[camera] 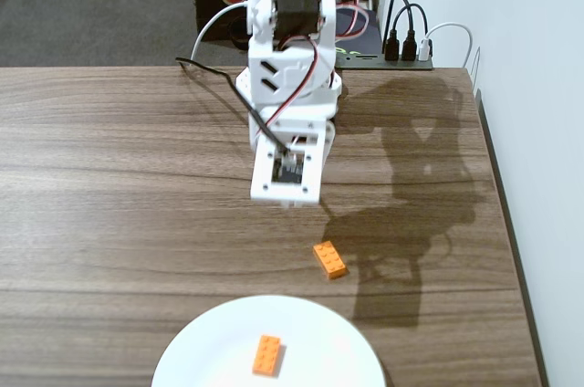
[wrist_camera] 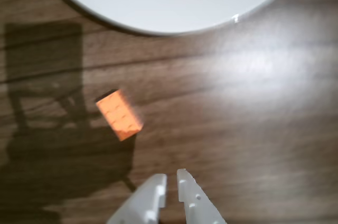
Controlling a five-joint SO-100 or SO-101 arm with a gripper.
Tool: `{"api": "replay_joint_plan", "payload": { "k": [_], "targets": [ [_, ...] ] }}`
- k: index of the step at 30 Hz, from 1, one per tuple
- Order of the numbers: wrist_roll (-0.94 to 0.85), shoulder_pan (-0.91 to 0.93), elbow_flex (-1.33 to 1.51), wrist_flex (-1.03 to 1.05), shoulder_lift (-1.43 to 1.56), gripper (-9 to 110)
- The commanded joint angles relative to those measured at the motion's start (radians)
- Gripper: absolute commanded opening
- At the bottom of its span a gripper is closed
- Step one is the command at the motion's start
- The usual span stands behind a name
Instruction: Grasp a lego block and put it on the plate.
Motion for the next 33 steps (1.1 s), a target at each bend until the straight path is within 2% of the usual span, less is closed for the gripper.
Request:
{"api": "replay_joint_plan", "payload": {
  "k": [1, 7, 20, 25, 33],
  "targets": [
    [0.101, -0.021, 0.064, -0.015, 0.141, 1],
    [0.403, -0.051, 0.224, -0.028, 0.368, 1],
    [1.06, 0.009, 0.549, 0.035, 0.876, 1],
    [1.195, 0.037, 0.606, 0.052, 0.983, 1],
    [1.307, 0.055, 0.672, 0.103, 1.131, 1]
  ]
}}
